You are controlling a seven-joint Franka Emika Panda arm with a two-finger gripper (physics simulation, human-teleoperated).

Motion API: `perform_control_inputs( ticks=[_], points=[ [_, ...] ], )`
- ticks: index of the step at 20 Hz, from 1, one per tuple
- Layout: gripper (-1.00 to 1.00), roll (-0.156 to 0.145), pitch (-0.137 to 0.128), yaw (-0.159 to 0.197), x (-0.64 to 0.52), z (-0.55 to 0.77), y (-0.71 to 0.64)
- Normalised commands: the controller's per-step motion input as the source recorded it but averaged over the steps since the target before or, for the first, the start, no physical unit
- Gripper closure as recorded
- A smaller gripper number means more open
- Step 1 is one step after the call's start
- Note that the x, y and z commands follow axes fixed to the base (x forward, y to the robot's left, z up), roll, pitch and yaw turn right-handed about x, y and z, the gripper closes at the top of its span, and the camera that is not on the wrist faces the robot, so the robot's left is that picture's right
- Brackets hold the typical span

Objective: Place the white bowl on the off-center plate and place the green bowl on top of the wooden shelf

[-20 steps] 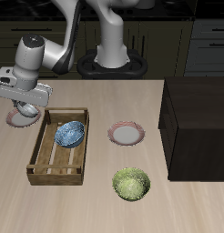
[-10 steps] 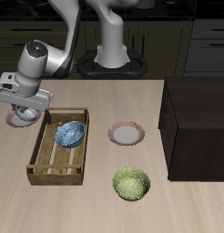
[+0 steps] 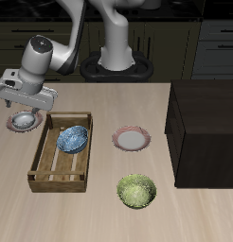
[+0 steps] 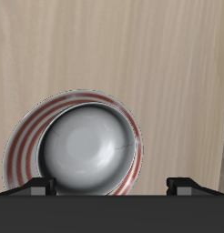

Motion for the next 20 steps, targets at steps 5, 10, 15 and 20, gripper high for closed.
perform_control_inputs(
  ticks=[5,10,15,20],
  points=[
    [-1.0,-0.018,-0.065,-0.007,-0.02,0.35,0.18],
    [-1.0,-0.022,-0.042,-0.013,0.03,0.36,0.04],
    [-1.0,0.018,-0.041,-0.007,0.02,0.44,0.12],
    [-1.0,0.001,-0.026,-0.015,0.05,0.36,0.11]
  ],
)
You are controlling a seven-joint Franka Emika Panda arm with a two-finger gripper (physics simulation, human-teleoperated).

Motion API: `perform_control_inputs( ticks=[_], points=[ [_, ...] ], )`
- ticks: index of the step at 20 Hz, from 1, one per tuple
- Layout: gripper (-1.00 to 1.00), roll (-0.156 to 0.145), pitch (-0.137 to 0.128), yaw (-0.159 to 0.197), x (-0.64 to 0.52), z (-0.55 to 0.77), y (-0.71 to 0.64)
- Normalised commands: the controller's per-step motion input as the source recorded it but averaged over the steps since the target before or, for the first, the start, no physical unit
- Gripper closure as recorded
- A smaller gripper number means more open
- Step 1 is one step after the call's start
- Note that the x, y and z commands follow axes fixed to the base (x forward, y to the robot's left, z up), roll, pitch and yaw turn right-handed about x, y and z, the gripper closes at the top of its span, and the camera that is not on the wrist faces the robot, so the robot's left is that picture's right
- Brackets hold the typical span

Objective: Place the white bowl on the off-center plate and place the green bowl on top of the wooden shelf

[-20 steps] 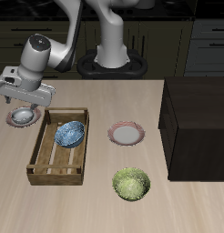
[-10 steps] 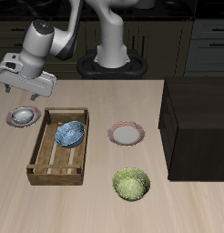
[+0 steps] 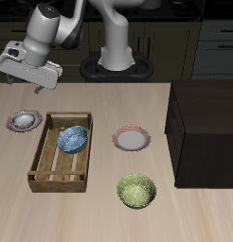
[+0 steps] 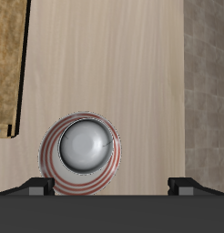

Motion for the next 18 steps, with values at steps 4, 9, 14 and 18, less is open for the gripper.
perform_control_inputs(
  ticks=[4,9,14,18],
  points=[
    [-1.0,0.004,-0.001,-0.001,0.04,0.31,0.14],
    [-1.0,0.037,-0.021,0.016,0.09,0.25,0.21],
    [-1.0,0.046,-0.001,-0.004,0.19,0.16,0.43],
    [-1.0,0.046,0.001,0.014,0.23,0.14,0.56]
  ],
)
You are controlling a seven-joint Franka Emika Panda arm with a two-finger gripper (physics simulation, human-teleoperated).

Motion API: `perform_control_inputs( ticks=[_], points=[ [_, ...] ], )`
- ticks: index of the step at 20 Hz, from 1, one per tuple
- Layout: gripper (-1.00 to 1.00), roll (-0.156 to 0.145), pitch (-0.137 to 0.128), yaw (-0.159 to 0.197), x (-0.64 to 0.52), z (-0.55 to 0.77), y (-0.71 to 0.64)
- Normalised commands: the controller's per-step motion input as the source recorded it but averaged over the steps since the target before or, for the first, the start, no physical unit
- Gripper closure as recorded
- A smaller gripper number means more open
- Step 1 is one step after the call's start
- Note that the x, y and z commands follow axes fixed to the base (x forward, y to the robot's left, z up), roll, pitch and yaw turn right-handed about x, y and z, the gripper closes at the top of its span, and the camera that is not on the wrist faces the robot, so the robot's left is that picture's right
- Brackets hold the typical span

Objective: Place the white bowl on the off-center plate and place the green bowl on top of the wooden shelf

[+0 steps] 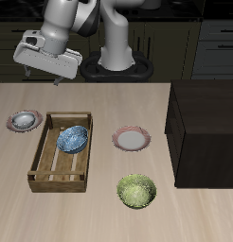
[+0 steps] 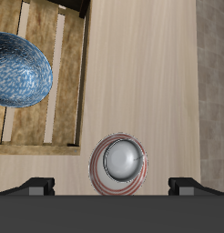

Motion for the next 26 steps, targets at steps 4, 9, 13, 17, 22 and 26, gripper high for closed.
perform_control_inputs(
  ticks=[4,9,13,17,22,26],
  points=[
    [-1.0,0.062,-0.004,0.016,0.14,0.15,0.46],
    [-1.0,0.019,-0.008,0.02,0.14,0.21,0.48],
    [-1.0,0.022,0.015,-0.006,0.1,0.15,0.38],
    [-1.0,0.006,-0.009,0.023,0.1,0.15,0.44],
    [-1.0,0.018,-0.007,0.017,0.12,0.13,0.37],
    [-1.0,0.027,0.001,-0.013,0.11,0.13,0.3]
  ],
)
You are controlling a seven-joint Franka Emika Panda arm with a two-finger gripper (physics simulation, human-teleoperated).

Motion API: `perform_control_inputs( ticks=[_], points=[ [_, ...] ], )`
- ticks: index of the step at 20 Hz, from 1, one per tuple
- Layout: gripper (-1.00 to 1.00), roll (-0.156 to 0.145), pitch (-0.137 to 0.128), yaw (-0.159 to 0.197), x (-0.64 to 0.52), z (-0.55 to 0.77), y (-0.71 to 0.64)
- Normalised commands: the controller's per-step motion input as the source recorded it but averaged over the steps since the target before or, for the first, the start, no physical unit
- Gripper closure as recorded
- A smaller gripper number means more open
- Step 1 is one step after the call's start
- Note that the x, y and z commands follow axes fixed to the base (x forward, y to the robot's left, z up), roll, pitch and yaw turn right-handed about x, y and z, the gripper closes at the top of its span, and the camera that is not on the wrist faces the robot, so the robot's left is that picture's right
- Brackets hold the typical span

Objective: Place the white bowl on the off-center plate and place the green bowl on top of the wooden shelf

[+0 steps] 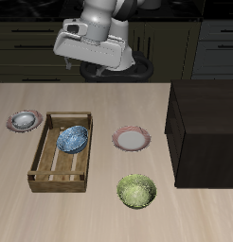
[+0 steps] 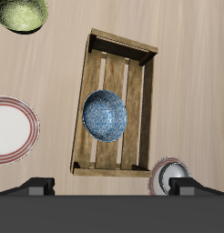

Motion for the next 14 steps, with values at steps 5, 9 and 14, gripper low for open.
perform_control_inputs(
  ticks=[5,9,14],
  points=[
    [-1.0,0.013,-0.015,0.012,0.19,0.18,0.28],
    [-1.0,0.012,0.021,-0.004,0.24,0.06,0.27],
    [-1.0,0.011,0.002,0.016,0.12,0.07,0.25]
  ],
)
